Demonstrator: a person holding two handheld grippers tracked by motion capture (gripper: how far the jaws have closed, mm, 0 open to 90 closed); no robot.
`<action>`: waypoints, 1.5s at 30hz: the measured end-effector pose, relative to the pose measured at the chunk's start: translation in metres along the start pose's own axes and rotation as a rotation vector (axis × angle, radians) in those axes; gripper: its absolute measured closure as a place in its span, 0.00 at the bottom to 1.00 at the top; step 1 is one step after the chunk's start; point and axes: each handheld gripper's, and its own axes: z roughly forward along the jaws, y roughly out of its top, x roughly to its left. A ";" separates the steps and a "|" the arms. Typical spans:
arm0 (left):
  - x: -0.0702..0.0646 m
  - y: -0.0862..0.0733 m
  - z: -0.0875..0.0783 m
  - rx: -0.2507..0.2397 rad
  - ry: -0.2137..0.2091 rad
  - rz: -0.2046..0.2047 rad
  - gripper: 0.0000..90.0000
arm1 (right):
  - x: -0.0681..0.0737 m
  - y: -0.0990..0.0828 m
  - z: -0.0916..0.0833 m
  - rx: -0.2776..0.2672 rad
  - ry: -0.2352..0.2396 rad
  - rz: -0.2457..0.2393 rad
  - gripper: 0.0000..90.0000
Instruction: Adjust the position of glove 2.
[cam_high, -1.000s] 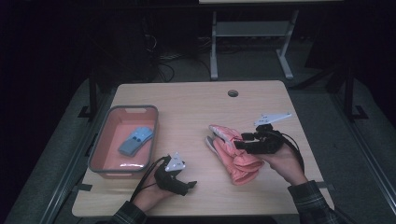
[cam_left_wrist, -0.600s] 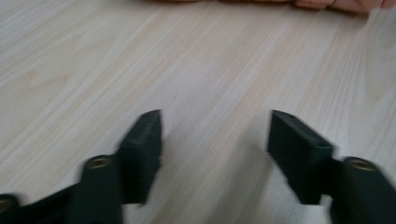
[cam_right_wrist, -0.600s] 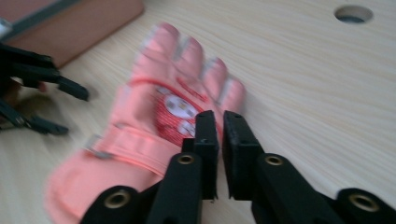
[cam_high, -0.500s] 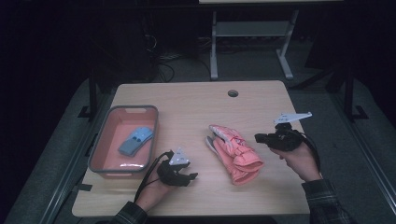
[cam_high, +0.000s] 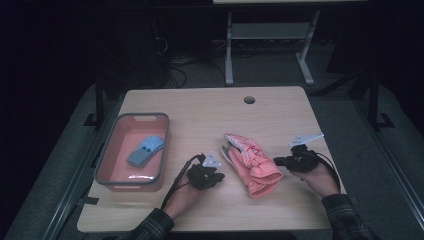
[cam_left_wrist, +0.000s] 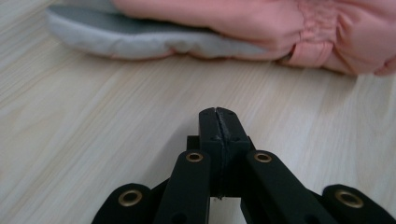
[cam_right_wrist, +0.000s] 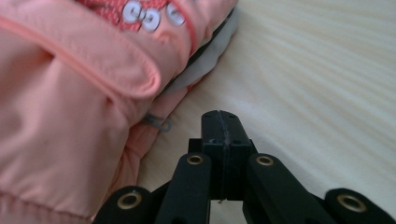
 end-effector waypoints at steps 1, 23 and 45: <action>0.000 0.002 0.003 0.000 -0.003 0.006 0.99 | 0.001 -0.001 0.001 0.007 0.005 -0.003 1.00; 0.014 0.005 0.001 -0.017 -0.069 -0.056 0.98 | 0.045 0.003 0.025 0.044 0.159 -0.112 1.00; 0.037 -0.007 -0.014 0.040 -0.006 -0.059 0.96 | 0.101 0.016 0.051 0.049 0.241 -0.207 1.00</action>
